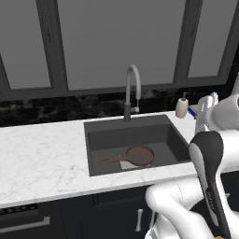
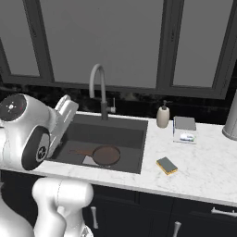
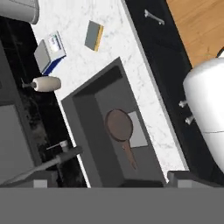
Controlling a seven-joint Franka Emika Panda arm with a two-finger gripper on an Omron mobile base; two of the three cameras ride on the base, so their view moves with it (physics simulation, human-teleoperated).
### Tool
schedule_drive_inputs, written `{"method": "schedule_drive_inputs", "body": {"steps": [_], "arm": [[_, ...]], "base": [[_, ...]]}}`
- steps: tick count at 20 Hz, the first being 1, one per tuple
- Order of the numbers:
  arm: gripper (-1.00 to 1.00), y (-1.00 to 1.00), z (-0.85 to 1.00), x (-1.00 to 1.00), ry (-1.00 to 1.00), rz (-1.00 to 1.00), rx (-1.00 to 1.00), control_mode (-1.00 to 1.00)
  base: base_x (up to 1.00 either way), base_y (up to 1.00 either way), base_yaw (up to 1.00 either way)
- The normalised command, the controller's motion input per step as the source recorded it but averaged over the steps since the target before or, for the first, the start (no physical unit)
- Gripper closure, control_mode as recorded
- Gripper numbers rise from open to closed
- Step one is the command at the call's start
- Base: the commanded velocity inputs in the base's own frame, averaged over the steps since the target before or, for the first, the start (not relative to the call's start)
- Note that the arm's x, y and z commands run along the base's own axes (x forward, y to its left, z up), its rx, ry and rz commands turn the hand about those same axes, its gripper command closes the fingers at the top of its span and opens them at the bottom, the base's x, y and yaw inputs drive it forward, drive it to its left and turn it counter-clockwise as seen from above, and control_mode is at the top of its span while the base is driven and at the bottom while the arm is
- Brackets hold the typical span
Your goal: Pick the pan and sponge and place them into the sink. Then turn on the water.
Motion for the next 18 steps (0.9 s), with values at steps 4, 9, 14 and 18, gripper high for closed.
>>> {"method": "schedule_drive_inputs", "body": {"steps": [4,9,14,18], "arm": [[-1.0,-0.98,-0.17,-0.25,0.0,-0.31,0.33,-1.0],[-1.0,-0.83,-0.29,0.0,0.03,-0.21,0.27,-1.0],[-1.0,-0.44,-0.34,0.13,0.19,-0.16,0.17,-1.0],[-1.0,-0.31,-0.4,0.16,0.23,-0.11,0.06,-1.0]], "base": [[0.0,0.0,0.0],[0.0,0.0,0.0],[0.0,0.0,0.0],[0.0,0.0,0.0]]}}
